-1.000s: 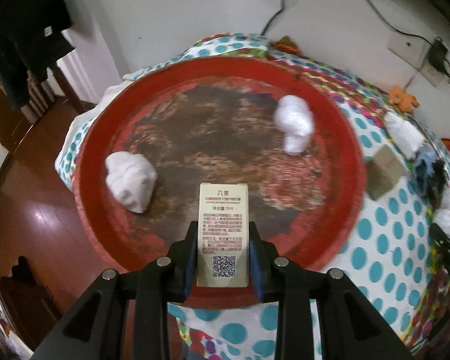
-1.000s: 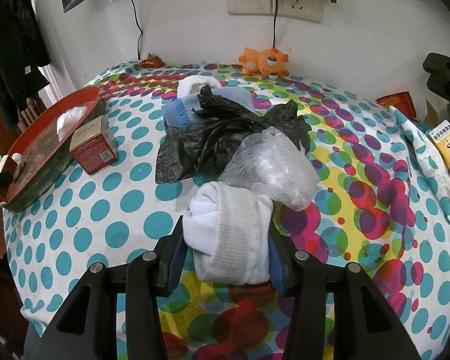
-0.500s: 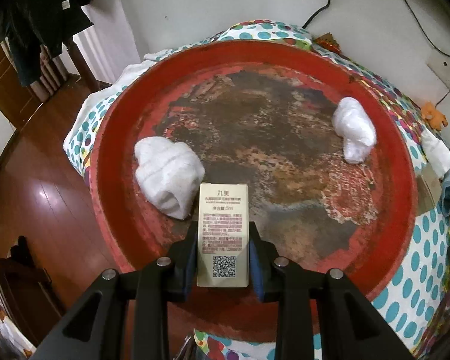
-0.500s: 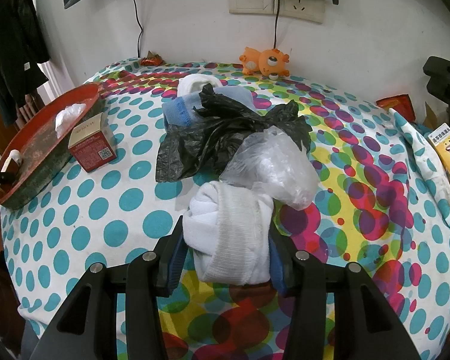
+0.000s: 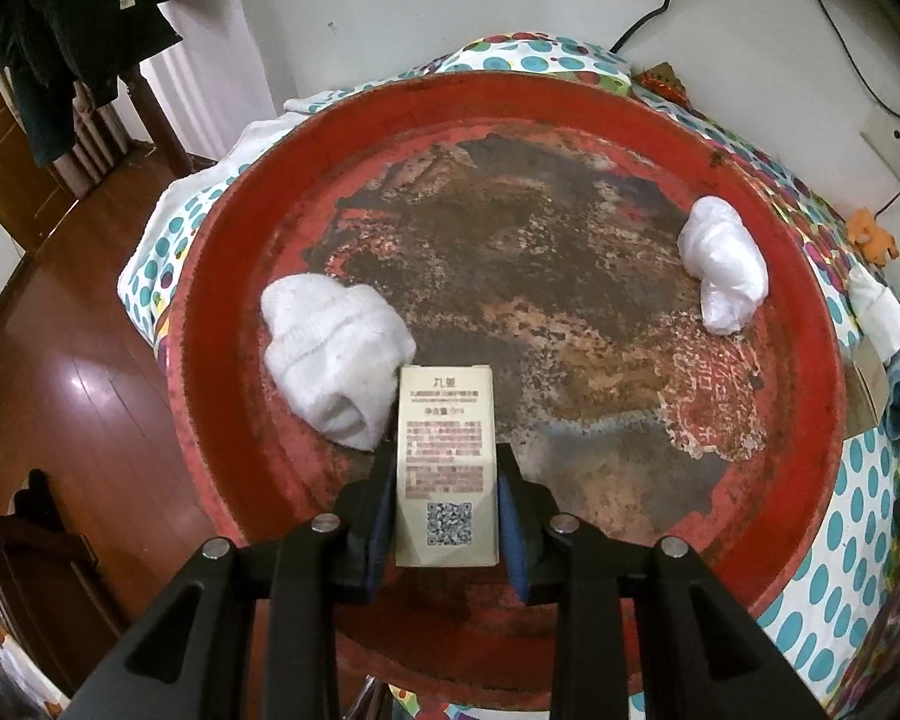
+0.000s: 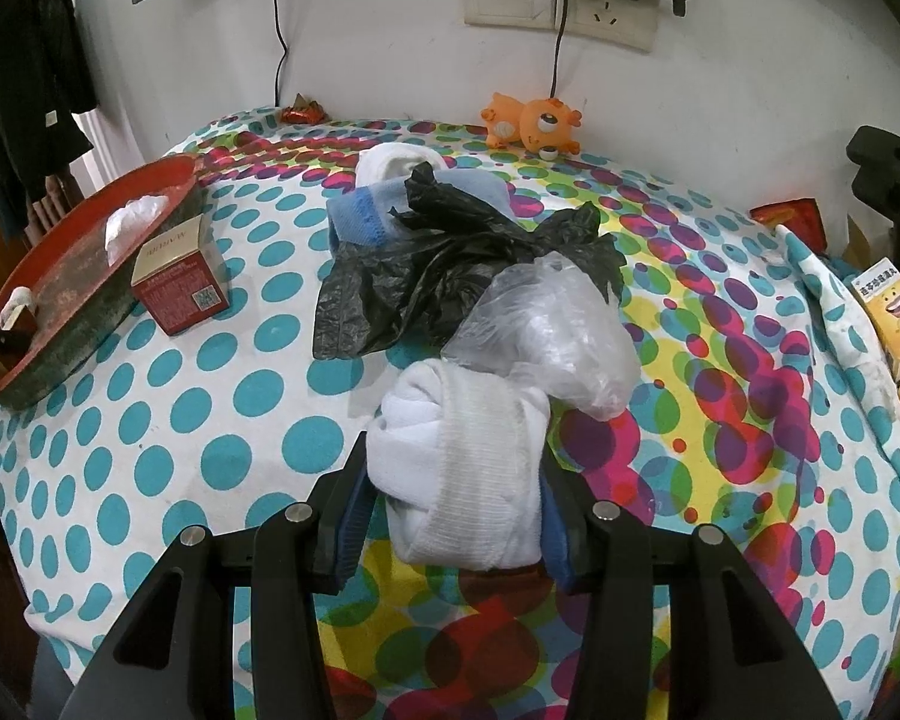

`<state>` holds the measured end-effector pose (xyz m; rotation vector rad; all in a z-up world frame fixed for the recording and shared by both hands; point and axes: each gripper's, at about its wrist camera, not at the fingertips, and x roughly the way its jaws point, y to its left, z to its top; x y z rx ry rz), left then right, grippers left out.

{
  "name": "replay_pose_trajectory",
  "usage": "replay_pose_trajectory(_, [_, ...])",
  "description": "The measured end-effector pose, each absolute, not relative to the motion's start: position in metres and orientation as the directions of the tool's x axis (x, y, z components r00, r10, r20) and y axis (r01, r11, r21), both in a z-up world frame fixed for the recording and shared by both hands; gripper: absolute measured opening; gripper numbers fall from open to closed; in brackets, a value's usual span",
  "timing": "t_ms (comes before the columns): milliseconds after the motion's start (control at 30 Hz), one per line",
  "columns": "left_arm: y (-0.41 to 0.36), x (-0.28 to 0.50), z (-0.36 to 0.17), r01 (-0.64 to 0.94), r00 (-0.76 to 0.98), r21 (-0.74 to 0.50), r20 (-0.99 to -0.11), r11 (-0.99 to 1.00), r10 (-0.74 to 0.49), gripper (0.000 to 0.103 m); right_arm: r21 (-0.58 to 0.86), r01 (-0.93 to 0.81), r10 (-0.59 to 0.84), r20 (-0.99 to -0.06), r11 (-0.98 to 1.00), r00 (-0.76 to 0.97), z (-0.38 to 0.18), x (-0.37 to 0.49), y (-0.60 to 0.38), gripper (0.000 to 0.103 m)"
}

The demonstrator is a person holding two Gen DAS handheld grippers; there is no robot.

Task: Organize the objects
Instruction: 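Carry the beige QR box onto the red tray and open the left tool, then carry the white rolled sock onto the red tray and open the right tool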

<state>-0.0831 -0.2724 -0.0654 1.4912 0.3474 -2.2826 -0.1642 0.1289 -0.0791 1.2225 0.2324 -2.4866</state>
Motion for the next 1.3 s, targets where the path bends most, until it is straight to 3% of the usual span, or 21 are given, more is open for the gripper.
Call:
replay_pose_trajectory(200, [-0.267, -0.078, -0.055, 0.446, -0.372, 0.021, -0.905, -0.895, -0.207, 0.048, 0.01, 0.387, -0.244, -0.791, -0.922, -0.562, -0.079, -0.164, 0.128, 0.046])
replay_pose_trajectory(400, [-0.255, -0.069, -0.041, 0.424, -0.386, 0.046, -0.895, -0.905, -0.226, 0.053, 0.014, 0.386, -0.247, -0.79, -0.923, -0.561, -0.079, -0.164, 0.128, 0.046])
replay_pose_trajectory(867, [-0.228, -0.04, -0.036, 0.391, -0.379, 0.082, -0.893, -0.917, -0.242, 0.055, 0.04, 0.391, -0.27, -0.788, -0.92, -0.554, -0.078, -0.155, 0.13, 0.044])
replay_pose_trajectory(1300, [-0.22, -0.031, -0.031, 0.375, -0.406, 0.04, -0.891, -0.926, -0.203, 0.055, 0.076, 0.42, -0.317, -0.777, -0.905, -0.544, -0.069, -0.13, 0.114, 0.043])
